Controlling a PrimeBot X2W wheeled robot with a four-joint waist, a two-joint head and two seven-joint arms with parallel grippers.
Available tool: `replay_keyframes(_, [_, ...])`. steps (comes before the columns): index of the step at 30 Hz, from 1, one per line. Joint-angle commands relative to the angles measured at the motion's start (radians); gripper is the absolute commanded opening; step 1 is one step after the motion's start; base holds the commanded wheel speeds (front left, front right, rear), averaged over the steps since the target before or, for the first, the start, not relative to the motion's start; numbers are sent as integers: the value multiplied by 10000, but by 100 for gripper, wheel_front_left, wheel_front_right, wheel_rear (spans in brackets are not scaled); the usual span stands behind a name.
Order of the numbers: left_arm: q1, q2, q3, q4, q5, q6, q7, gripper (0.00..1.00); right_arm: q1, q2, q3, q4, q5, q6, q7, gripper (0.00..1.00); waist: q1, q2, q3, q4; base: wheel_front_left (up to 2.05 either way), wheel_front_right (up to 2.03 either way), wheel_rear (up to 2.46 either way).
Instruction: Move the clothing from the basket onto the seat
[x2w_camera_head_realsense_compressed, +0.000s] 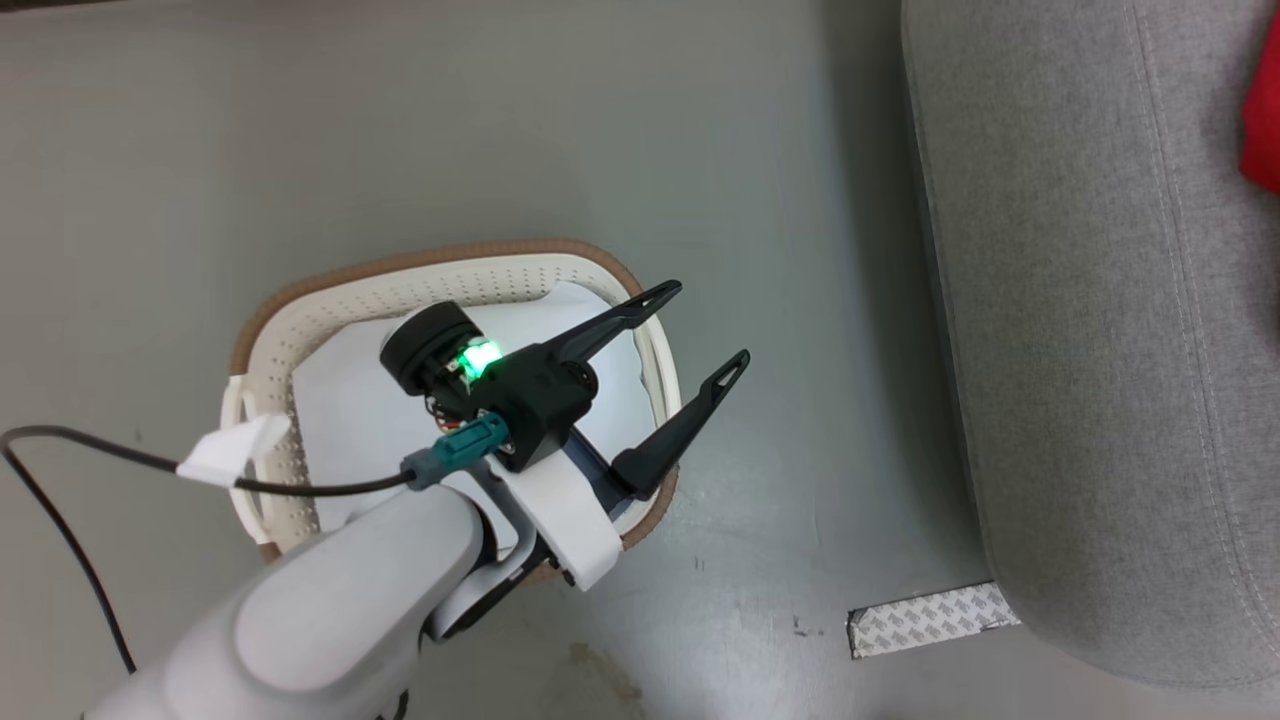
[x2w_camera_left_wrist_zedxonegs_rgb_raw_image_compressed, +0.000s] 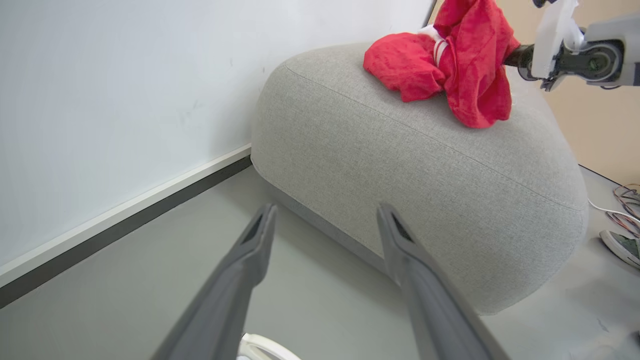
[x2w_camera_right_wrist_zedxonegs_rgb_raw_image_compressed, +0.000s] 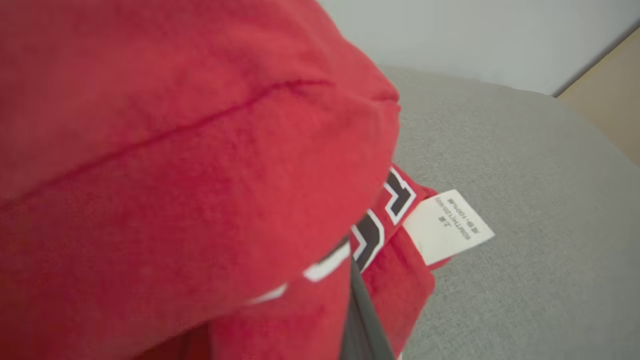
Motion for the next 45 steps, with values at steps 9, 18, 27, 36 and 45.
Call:
replay_keyframes(9, [197, -247, 86, 388, -314, 55, -372, 100, -203, -495, 878, 728, 397, -27, 639, 75, -1, 0, -590, 84, 0, 0, 0])
replay_keyframes(18, [698, -422, 206, 894, -584, 118, -713, 100, 94, -906, 1865, 605, 538, -27, 1421, 100, -1, 0, -1932, -26, 0, 0, 0])
replay_keyframes(27, [1740, -373, 595, 1130, -1044, 403, -893, 100, 886, -1610, 2628, -463, 974, -27, 3464, 100, -1, 0, -3664, -34, 0, 0, 0])
replay_keyframes(36, [2781, -277, 1261, 926, -1356, 748, -963, 100, 1868, -1912, 2135, -2921, 823, -27, 3783, 100, -1, 0, -5007, 324, 0, 0, 0])
replay_keyframes(45, [3611, 177, 2580, 409, -1424, 1239, -956, 100, 2681, -1150, 2069, -5484, 592, -27, 3444, 100, -1, 0, -5601, 907, 0, 0, 0])
